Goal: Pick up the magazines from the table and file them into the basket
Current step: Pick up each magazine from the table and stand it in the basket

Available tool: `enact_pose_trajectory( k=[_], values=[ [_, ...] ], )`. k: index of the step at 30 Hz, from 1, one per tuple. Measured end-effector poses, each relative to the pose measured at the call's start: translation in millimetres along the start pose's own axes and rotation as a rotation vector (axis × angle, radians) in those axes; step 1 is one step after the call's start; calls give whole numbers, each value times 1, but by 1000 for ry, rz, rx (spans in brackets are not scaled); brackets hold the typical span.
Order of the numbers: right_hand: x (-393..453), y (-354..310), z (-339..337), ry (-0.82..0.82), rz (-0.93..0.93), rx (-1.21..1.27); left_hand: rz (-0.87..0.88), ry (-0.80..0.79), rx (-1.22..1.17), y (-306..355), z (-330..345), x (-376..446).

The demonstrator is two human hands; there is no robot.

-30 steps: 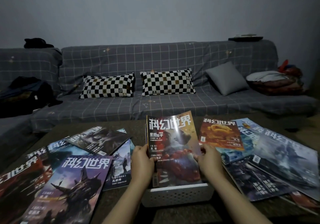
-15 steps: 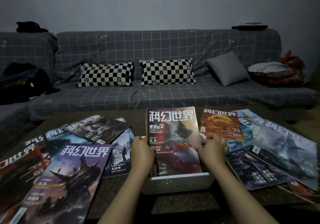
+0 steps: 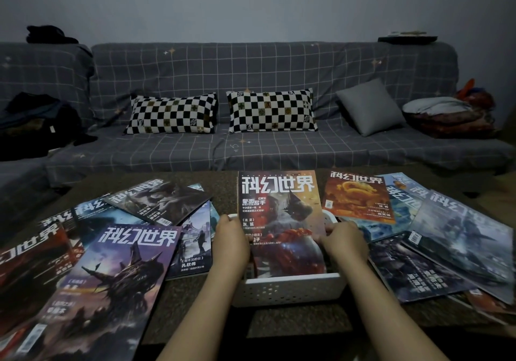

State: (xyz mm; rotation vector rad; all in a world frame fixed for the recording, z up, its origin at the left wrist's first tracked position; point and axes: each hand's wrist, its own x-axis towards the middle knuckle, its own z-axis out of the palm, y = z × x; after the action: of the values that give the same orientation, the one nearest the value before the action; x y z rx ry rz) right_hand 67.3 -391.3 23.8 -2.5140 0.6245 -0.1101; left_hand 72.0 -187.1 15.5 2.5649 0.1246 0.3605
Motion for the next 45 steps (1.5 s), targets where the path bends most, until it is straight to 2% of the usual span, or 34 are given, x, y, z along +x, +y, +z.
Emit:
enact_pose_trajectory(
  k=[6,12,17,19,25,31,37,45],
  values=[
    [-2,-1,-1,-1,9,-8,-4,-7,-31,1,-1,-3],
    [-5,-1,0,38,-41,58,11,5,-170,2,-6,-8],
    [-11,-2,1,181,-170,191,49,14,-352,-6,-20,-10],
    [-17,-10,3,188,-243,250,33,39,-442,-11,-29,-9],
    [-39,-66,12,28,-503,458,-174,-83,-788,-28,-62,3],
    [-42,-130,36,-143,-645,521,-260,-56,-879,-59,-91,31],
    [-25,-195,73,-291,-711,406,-338,49,-772,-109,-91,72],
    [27,-261,144,-402,-678,80,-364,167,-377,-170,-64,117]
  ],
)
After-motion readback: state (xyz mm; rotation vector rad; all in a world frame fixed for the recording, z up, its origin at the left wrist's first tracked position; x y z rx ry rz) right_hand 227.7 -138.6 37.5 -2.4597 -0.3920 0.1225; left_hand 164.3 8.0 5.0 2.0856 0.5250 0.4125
